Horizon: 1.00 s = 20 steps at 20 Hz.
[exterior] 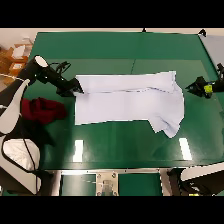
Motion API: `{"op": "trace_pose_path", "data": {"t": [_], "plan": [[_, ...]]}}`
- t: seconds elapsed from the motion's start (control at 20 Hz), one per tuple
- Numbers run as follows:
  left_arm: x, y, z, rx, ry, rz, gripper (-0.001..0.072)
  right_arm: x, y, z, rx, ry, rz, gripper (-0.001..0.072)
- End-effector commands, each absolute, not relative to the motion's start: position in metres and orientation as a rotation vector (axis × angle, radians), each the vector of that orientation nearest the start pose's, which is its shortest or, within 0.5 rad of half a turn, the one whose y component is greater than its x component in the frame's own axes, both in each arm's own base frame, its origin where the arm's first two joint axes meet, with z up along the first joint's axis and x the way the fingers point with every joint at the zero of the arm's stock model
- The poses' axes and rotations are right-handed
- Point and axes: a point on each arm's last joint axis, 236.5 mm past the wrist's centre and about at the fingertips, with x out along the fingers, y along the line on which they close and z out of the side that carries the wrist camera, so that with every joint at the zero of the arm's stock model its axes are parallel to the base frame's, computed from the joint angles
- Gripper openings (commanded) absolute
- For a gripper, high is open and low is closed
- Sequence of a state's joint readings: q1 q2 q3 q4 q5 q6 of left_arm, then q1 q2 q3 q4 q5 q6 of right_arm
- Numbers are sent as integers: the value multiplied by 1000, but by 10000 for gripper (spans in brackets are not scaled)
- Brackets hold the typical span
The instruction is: Fold the shirts.
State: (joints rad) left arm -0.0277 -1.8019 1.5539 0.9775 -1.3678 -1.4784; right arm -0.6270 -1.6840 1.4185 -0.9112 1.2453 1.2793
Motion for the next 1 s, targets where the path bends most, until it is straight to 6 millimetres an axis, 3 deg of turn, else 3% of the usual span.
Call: {"op": "trace_pose_path", "data": {"t": [0.0,0.2,0.4,0.6,0.75,0.8,0.85,0.9,0.95], "plan": [[378,-137,-37,-470,1632,-433,599,370,-147,-28,868,1163,-44,273],[313,-132,-40,-537,1519,-335,600,300,-162,-33,925,1050,-228,273],[268,-141,-66,-727,1337,-228,600,274,-156,-38,1001,890,-359,275],[270,-161,-92,-839,1204,-145,600,267,-143,-49,1025,908,-357,276],[299,-170,-92,-897,1058,-70,599,264,-140,-54,1033,918,-356,277],[306,-169,-95,-909,1024,-35,599,263,-138,-56,1039,923,-355,322],[309,-166,-100,-920,1013,-5,598,262,-136,-58,1045,929,-355,409],[310,-164,-105,-940,1014,24,597,260,-133,-61,1051,936,-354,435],[313,-160,-107,-953,1003,48,514,258,-130,-64,1059,945,-351,435]]}}
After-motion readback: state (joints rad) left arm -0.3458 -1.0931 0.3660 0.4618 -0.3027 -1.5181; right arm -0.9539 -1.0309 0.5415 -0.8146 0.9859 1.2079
